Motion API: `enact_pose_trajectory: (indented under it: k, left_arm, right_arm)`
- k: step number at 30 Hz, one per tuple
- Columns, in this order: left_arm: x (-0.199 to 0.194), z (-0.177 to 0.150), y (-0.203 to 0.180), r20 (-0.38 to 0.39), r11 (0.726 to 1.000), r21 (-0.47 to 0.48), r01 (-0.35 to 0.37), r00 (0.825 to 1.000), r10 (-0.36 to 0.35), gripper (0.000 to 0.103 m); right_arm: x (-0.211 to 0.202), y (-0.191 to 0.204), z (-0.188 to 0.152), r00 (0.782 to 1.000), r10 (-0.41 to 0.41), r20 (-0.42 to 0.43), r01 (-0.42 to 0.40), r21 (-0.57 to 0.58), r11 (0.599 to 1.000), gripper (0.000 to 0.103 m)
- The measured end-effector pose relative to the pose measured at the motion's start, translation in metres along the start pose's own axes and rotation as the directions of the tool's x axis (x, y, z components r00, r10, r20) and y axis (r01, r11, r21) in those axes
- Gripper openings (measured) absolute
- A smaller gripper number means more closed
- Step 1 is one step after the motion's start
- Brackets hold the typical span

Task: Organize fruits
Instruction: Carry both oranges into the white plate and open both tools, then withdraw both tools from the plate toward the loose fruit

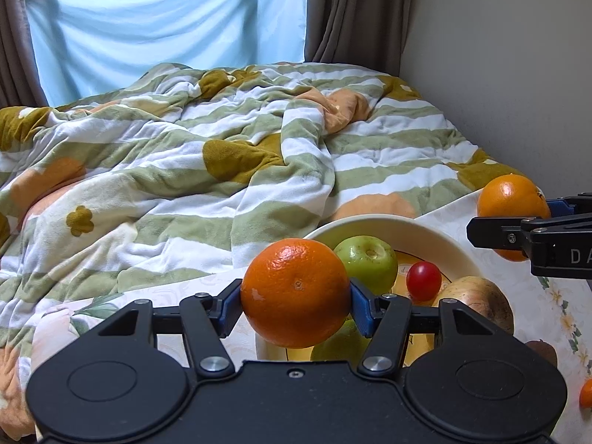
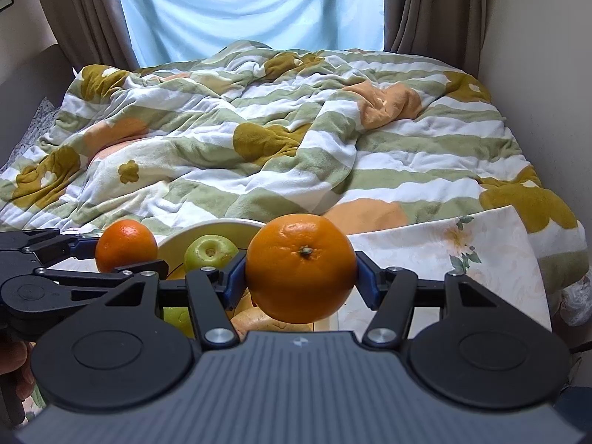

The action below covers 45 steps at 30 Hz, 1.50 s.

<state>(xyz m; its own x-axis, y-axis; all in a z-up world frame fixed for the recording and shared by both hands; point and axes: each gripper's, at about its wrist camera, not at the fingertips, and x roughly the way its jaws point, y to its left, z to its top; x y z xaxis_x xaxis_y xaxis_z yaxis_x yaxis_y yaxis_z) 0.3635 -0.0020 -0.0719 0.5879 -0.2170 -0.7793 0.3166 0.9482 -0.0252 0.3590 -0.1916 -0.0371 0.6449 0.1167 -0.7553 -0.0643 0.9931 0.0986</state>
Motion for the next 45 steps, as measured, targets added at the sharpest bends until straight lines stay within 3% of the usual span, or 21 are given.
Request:
enact_pose_trajectory:
  k: [2,4,5,15,34,36,38,45]
  left_arm:
    - [-0.001,-0.001,0.000,0.009,1.000,-0.001,0.006,1.000,-0.006,0.072]
    - [-0.009,-0.001,0.000,0.040,1.000,0.008,0.007,0.999,-0.007,0.098]
    - [-0.014,-0.002,-0.001,0.056,1.000,0.015,0.001,0.998,-0.002,0.100]
    - [-0.046,-0.018,0.010,0.073,1.000,-0.020,0.000,0.997,0.002,0.100]
    - [-0.083,-0.057,0.030,0.059,0.991,-0.117,-0.059,0.996,0.066,0.100]
    - [-0.085,-0.060,0.029,0.060,0.992,-0.113,-0.063,0.996,0.070,0.100]
    - [-0.087,-0.063,0.028,0.062,0.992,-0.107,-0.064,0.996,0.071,0.100]
    - [-0.093,-0.073,0.022,0.066,0.996,-0.081,-0.040,0.997,0.045,0.100]
  right_arm:
    - [0.000,0.000,0.000,1.000,-0.001,0.000,0.001,-0.002,1.000,0.075]
    - [0.000,0.000,0.000,1.000,-0.001,0.001,0.001,-0.001,1.000,0.075]
    - [0.000,0.000,0.000,1.000,0.001,0.000,-0.001,0.000,1.000,0.075]
    - [0.009,0.009,0.004,0.999,0.038,-0.008,-0.038,-0.034,0.999,0.075]
    - [0.018,0.063,-0.012,0.986,0.157,-0.051,-0.163,-0.156,0.974,0.075]
    - [0.017,0.064,-0.015,0.988,0.150,-0.044,-0.155,-0.155,0.976,0.081]
    - [0.012,0.065,-0.016,0.990,0.141,-0.012,-0.141,-0.150,0.979,0.103]
    - [0.001,0.067,-0.023,0.994,0.111,0.023,-0.107,-0.139,0.985,0.103]
